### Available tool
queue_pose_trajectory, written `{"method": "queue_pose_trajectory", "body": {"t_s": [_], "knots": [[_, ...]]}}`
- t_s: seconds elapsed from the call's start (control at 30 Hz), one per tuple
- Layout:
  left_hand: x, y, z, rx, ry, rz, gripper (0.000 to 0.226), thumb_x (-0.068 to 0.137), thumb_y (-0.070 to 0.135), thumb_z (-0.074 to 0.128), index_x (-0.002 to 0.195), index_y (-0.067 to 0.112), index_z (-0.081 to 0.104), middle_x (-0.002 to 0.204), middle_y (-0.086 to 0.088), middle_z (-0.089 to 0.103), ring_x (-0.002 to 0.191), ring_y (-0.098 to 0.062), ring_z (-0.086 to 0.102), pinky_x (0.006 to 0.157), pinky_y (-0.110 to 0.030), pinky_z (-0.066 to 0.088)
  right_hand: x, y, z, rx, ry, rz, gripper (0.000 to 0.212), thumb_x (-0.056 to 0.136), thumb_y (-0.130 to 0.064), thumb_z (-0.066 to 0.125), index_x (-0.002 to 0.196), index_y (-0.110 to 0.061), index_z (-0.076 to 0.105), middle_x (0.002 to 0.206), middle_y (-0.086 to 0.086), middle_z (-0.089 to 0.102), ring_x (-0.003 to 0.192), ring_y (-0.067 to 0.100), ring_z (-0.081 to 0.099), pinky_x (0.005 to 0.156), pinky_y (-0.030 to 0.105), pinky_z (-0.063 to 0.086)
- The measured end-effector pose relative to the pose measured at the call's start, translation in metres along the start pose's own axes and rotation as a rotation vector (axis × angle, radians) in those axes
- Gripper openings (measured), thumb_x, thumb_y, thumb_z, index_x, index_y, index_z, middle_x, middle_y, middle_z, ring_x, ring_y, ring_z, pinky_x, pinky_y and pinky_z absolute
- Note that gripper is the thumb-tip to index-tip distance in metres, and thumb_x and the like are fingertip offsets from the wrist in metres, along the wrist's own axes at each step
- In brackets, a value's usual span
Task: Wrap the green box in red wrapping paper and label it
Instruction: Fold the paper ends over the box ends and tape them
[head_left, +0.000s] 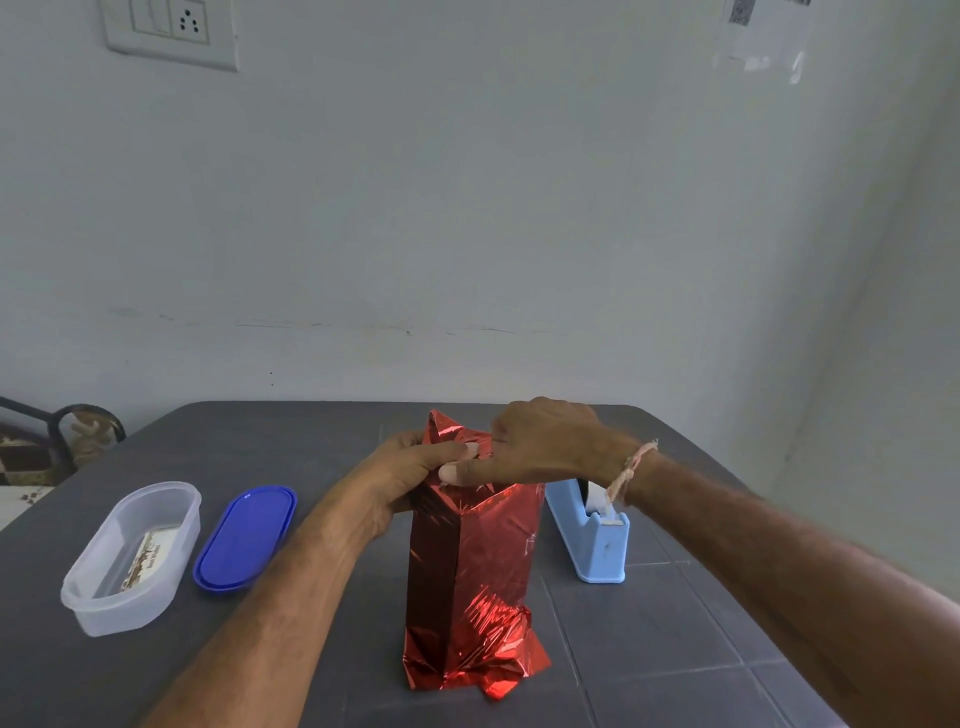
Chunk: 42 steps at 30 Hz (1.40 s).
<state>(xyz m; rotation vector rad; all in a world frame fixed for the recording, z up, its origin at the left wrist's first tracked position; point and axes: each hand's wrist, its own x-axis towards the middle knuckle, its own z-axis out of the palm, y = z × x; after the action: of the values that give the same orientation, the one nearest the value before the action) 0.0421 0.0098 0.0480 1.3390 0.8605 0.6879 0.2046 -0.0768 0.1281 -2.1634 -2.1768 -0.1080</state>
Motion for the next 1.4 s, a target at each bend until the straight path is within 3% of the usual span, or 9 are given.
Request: {"method": "queue_pose_trajectory", "body": {"t_s": [0.17,0.3,0.47,0.57,0.73,0.87,1.03,1.3,1.4], "knots": [[-0.002,0.003,0.002,0.007,-0.003,0.0,0.045,0.078,0.033,0.086,0.113,0.009,0.073,0.101,-0.014,0.079,0.084,-0.027,0.075,0.08,-0.039,0.06,-0.002,-0.002,0.0,0.004,0.005,0.028,0.082,0.069,-0.095,0.052,0.078,-0.014,0.058,0.071,-0.005,0.061,0.068,0.015,0.059,0.065,0.029,0.042],[-0.009,0.008,0.004,0.016,0.007,0.026,0.03,0.079,0.029,0.085,0.102,0.012,0.073,0.087,-0.008,0.078,0.07,-0.017,0.072,0.07,-0.03,0.057,-0.01,0.015,0.002,0.335,0.059,0.055,0.063,0.071,-0.081,0.07,0.104,-0.028,0.064,0.094,-0.01,0.068,0.088,0.009,0.064,0.076,0.031,0.051],[-0.011,0.016,0.006,0.05,0.002,0.053,0.031,0.079,0.022,0.087,0.103,0.011,0.072,0.091,-0.009,0.08,0.078,-0.02,0.075,0.077,-0.031,0.058,-0.012,0.032,0.022,0.703,0.024,0.071,0.064,0.08,-0.052,0.083,0.131,-0.023,0.058,0.122,-0.006,0.064,0.108,0.01,0.063,0.093,0.03,0.054],[-0.012,0.022,0.006,0.14,-0.079,0.107,0.018,0.082,0.02,0.084,0.098,0.015,0.077,0.094,-0.009,0.08,0.083,-0.018,0.074,0.082,-0.029,0.056,-0.011,0.036,0.032,1.031,-0.025,0.067,0.043,0.087,-0.034,0.082,0.124,-0.016,0.067,0.115,0.007,0.075,0.107,0.02,0.073,0.1,0.039,0.057],[-0.016,0.032,0.011,0.264,-0.151,0.172,0.01,0.086,0.02,0.081,0.096,0.017,0.08,0.091,-0.004,0.08,0.082,-0.011,0.075,0.071,-0.015,0.054,-0.012,0.036,0.034,1.215,0.046,0.045,0.018,0.094,-0.014,0.073,0.111,-0.007,0.075,0.102,0.017,0.078,0.09,0.023,0.075,0.084,0.03,0.061],[-0.021,0.038,0.013,0.304,-0.145,0.205,0.013,0.086,0.023,0.081,0.098,0.017,0.081,0.095,-0.007,0.08,0.089,-0.015,0.077,0.073,-0.015,0.054,-0.004,0.034,0.03,1.183,0.126,0.003,0.015,0.091,-0.009,0.076,0.105,-0.005,0.077,0.091,0.019,0.077,0.079,0.022,0.073,0.079,0.036,0.063],[-0.028,0.035,0.012,0.289,-0.1,0.203,0.025,0.088,0.03,0.078,0.109,0.017,0.079,0.1,-0.006,0.08,0.097,-0.019,0.076,0.077,-0.016,0.054,0.001,0.036,0.03,1.095,0.204,-0.045,0.008,0.087,-0.012,0.08,0.094,-0.008,0.077,0.09,0.018,0.077,0.091,0.037,0.074,0.088,0.049,0.062],[-0.045,0.021,0.004,0.161,-0.097,0.159,0.043,0.083,0.02,0.082,0.124,0.021,0.07,0.112,-0.005,0.078,0.106,-0.023,0.073,0.087,-0.027,0.053,-0.002,0.037,0.029,1.074,0.236,-0.086,0.003,0.087,-0.01,0.08,0.087,-0.009,0.077,0.084,0.009,0.078,0.085,0.029,0.076,0.082,0.036,0.062],[-0.047,0.02,0.006,0.172,0.014,0.156,0.03,0.086,0.019,0.08,0.115,0.019,0.074,0.099,0.001,0.079,0.086,-0.006,0.071,0.079,-0.022,0.048,-0.005,0.036,0.032,1.059,0.248,-0.057,0.004,0.086,-0.012,0.081,0.085,-0.01,0.078,0.075,0.003,0.075,0.067,0.015,0.068,0.065,0.024,0.055]]}}
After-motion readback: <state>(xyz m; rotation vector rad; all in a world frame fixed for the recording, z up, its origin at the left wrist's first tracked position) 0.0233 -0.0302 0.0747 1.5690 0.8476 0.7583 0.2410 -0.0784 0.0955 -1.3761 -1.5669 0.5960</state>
